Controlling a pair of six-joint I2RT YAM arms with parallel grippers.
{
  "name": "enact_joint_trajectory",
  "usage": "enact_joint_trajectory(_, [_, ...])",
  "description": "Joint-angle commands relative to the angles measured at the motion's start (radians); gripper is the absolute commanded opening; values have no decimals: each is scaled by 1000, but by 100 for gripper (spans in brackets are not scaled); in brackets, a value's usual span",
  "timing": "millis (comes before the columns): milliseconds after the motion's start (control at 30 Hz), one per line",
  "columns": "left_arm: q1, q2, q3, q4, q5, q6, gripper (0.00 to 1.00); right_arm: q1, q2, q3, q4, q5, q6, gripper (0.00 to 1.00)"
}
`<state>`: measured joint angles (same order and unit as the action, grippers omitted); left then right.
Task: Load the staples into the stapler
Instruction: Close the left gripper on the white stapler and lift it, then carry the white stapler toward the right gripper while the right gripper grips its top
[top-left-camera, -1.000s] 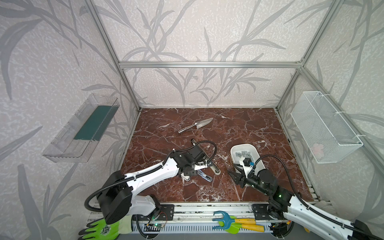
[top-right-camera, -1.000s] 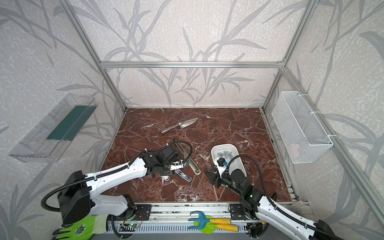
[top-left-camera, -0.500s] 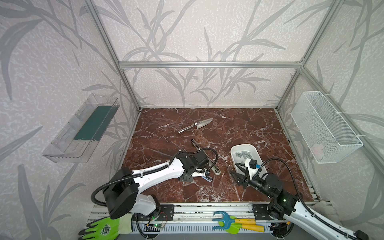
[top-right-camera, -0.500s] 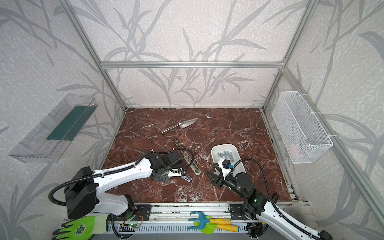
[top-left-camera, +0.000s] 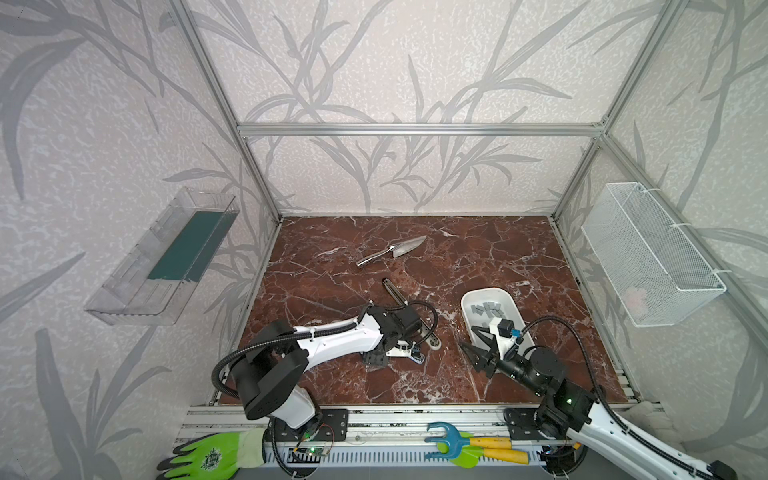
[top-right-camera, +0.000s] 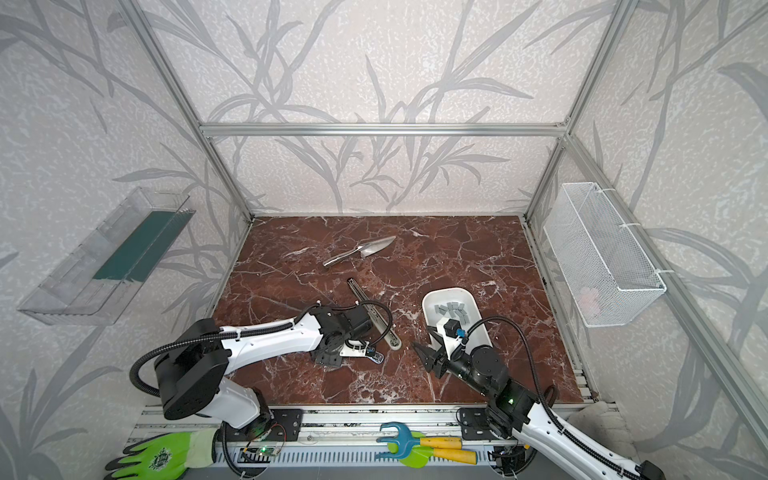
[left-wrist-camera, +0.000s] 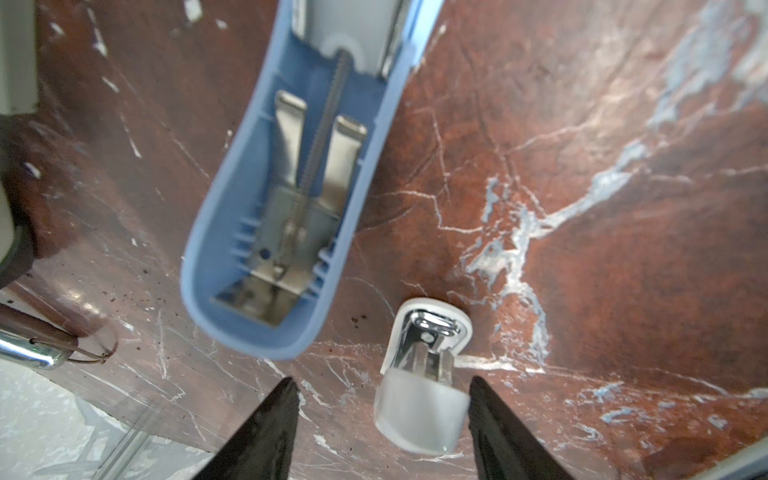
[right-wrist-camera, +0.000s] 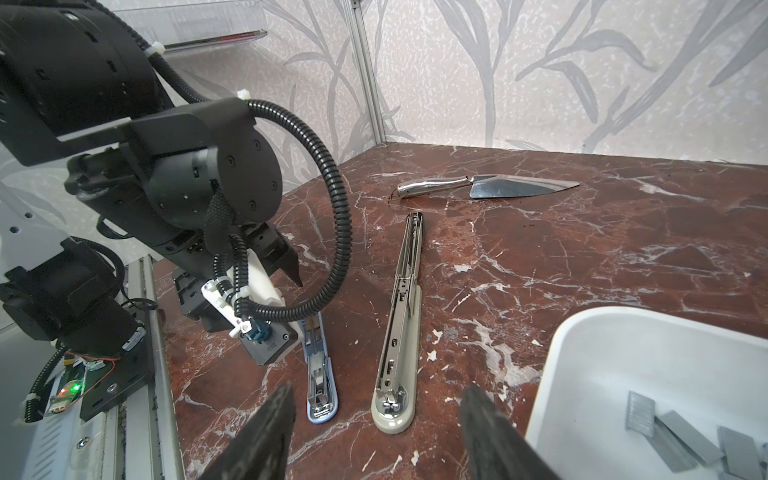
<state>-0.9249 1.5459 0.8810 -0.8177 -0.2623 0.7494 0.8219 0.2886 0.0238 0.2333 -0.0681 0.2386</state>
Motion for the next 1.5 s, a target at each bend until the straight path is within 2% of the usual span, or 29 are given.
enact_joint_trajectory(0, [4,16,-16,-3,8,0,65,-1,1,-9,2,8,3,65])
enact_joint_trajectory(233, [13,48,-25,12,15,-11,52,-2,0,-11,1,5,4,65])
enact_joint_trajectory(633, [17,14,23,-46,34,-16,19,-2,-3,-10,1,8,4,65])
enact_joint_trajectory(767, [9,-52,41,-59,29,-21,16,-1,-3,-8,3,6,9,65])
enact_joint_trajectory(933, [-16,-124,80,-57,-49,-58,16,-1,2,0,11,-1,24,65])
enact_joint_trajectory(1033, [-34,-147,121,-50,-50,-78,14,-1,23,11,31,-1,63,65])
enact_joint_trajectory(1233, [-86,-169,144,137,-117,-81,3,0,174,75,92,-9,129,64])
enact_joint_trajectory(1367, [-93,-221,109,297,-165,-45,0,0,307,135,92,-13,152,63])
enact_joint_trajectory(1467, [-94,-292,29,449,-117,19,0,-1,397,167,124,-12,169,62])
